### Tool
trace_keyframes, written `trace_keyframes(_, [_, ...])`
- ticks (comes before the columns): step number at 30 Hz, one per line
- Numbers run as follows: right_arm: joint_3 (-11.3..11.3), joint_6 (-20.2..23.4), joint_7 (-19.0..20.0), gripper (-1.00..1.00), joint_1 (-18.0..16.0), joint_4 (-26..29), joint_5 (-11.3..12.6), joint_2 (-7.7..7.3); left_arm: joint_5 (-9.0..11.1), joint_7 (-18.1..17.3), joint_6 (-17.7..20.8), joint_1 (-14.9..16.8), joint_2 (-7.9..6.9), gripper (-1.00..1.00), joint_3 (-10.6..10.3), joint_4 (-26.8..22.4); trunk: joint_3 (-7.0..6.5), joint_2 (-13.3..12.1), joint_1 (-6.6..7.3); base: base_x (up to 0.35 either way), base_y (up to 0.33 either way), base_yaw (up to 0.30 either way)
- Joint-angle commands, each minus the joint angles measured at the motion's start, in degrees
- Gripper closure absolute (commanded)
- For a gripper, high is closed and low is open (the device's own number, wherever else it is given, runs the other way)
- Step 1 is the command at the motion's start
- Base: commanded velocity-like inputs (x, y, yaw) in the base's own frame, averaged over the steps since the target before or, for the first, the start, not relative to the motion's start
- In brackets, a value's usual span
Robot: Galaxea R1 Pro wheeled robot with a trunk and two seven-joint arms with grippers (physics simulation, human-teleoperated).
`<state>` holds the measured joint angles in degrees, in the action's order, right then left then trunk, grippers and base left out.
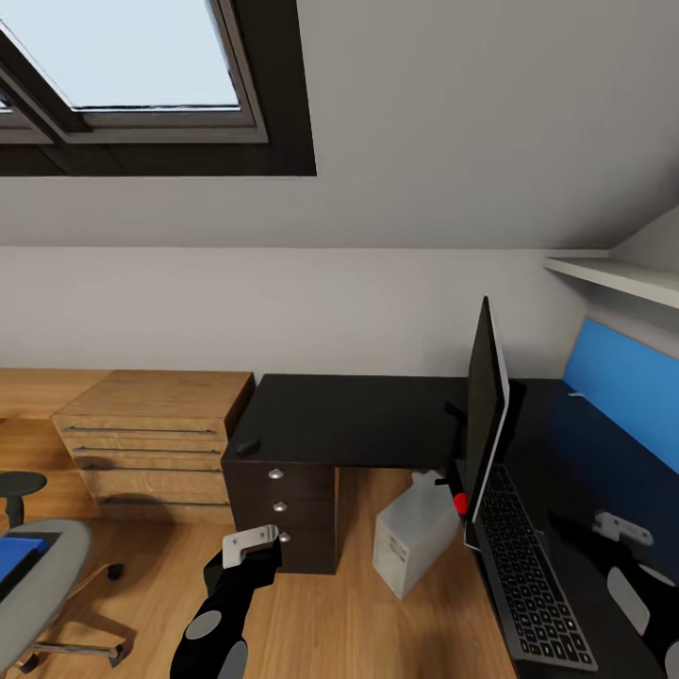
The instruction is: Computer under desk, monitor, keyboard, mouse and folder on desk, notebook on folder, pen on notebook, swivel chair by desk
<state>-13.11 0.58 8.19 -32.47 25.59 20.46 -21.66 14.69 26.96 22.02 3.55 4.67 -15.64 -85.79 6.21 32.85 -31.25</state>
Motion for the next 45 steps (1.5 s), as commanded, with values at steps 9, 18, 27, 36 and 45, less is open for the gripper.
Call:
trace_keyframes(9, [-0.06,0.21,0.51,-1.0,-0.05,3.92,0.72,0.04,0.6,0.47,0.13,0.06,-0.01,-1.0,-0.09,-0.24,0.11,0.1,-0.03,0.005,0.0,0.0])
trace_keyframes(18, [0.0,0.22,0.46,-1.0,-0.05,3.94,0.72,0.05,0.77,0.38,-0.11,0.06,0.07,-1.0,-0.51,-1.54,0.11,0.1,-0.03,0.0,0.0,0.0])
trace_keyframes(27, [0.1,0.22,0.43,-1.0,-0.05,3.9,0.57,0.12,0.78,0.46,-0.06,0.06,0.07,-1.0,-0.53,-1.78,0.47,0.9,-0.47,0.0,0.0,0.0])
trace_keyframes(36, [0.11,0.21,0.51,-1.0,-0.05,3.83,0.54,0.12,0.78,0.55,-0.09,0.06,0.07,-1.0,-0.53,-1.75,2.08,4.51,-2.44,0.0,0.0,0.0])
trace_keyframes(45, [-0.01,0.03,0.51,-1.0,-0.05,3.84,0.54,0.31,0.78,0.55,-0.06,0.06,0.07,-1.0,-0.53,-1.75,3.7,8.12,-4.42,0.0,0.0,0.0])
